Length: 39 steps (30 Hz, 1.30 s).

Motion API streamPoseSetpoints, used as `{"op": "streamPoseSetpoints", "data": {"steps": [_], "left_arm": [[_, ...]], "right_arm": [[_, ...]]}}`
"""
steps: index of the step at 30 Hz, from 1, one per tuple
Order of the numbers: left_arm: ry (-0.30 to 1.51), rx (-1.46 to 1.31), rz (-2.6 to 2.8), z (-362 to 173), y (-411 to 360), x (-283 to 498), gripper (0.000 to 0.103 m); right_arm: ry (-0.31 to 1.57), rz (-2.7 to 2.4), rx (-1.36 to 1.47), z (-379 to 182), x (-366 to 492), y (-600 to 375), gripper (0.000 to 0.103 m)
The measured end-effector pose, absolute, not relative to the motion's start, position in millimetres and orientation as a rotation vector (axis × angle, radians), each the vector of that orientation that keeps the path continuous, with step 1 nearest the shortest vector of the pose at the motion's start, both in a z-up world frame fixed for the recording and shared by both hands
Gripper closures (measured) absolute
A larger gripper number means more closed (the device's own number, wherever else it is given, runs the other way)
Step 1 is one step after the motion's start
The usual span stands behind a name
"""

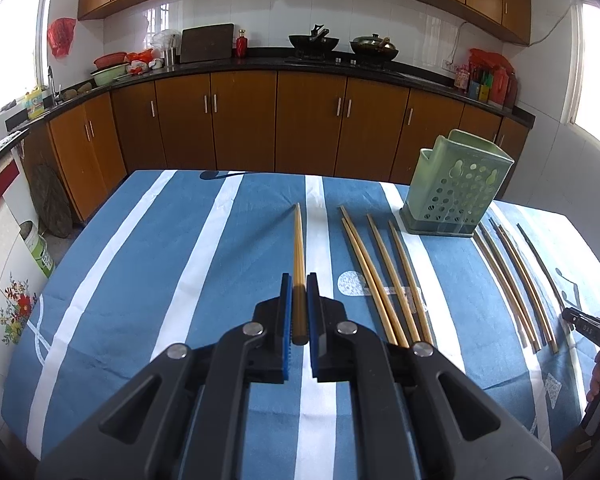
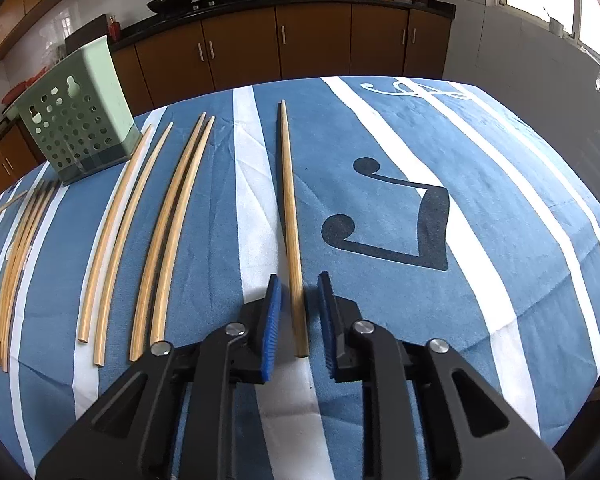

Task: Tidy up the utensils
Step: 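Lift the held chopsticks with both grippers and carry them toward the green holder, then lower both chopsticks into the green holder and open both grippers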

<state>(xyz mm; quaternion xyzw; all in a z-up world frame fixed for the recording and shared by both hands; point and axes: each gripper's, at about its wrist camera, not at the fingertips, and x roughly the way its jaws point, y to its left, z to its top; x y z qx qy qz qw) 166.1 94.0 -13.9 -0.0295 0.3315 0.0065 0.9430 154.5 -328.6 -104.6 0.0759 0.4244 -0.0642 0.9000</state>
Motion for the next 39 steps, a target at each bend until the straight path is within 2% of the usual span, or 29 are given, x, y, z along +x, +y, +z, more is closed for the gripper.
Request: {"op": "streamPoseSetpoints", "data": {"steps": [6,24,39], "left_arm": [[0.644,-0.051,0.017,-3.9,91.3,163.5,0.095],[0.477,-0.044,0.038,57.1,87.6,153.0,0.095],[0.398,-0.032,0.026,89.8,80.3,156.0,0.095]], "right_arm": [[0.84,-0.122,0.165,-94.5,146.0,-331.9,0.096],[0.513,-0.11,0.189,13.0,124.5,-342.9,0.096],[0.402,-0.112,0.174,46.0,131.5,-342.3,0.096]]}}
